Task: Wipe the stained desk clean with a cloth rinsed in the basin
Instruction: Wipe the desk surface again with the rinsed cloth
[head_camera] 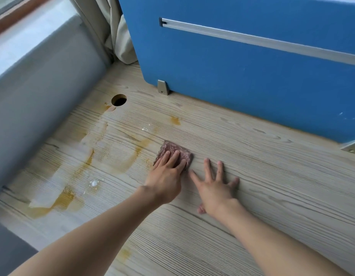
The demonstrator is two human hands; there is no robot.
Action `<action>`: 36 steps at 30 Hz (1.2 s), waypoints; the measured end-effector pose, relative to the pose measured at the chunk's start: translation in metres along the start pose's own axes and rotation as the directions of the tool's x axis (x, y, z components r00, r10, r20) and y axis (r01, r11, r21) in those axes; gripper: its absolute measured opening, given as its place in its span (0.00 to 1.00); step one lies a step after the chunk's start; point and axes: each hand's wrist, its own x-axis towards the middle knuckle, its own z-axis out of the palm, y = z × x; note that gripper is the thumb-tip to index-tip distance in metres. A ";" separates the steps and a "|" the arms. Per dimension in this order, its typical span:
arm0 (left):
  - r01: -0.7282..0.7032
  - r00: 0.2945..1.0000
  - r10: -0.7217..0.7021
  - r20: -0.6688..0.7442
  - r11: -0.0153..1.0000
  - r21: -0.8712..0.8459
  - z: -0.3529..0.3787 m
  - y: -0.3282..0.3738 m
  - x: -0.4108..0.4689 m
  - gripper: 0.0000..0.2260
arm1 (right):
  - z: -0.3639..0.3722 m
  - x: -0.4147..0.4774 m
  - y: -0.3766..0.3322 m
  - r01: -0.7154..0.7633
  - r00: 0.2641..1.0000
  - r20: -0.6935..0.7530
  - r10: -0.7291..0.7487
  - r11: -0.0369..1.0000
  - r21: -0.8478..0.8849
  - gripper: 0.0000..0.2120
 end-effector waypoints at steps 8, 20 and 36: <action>0.072 0.997 -0.072 0.008 0.997 -0.016 -0.007 0.011 -0.006 0.28 | 0.009 -0.016 -0.006 0.089 0.996 -0.030 -0.089 0.996 0.022 0.51; 0.049 0.998 -0.050 0.027 0.999 0.023 0.000 0.004 -0.030 0.29 | 0.016 -0.018 -0.020 0.056 0.998 -0.011 -0.057 0.996 -0.069 0.53; 0.096 0.994 -0.096 0.046 0.995 -0.003 -0.006 -0.013 -0.023 0.30 | 0.016 -0.020 -0.020 0.072 0.997 -0.020 -0.073 0.997 -0.037 0.50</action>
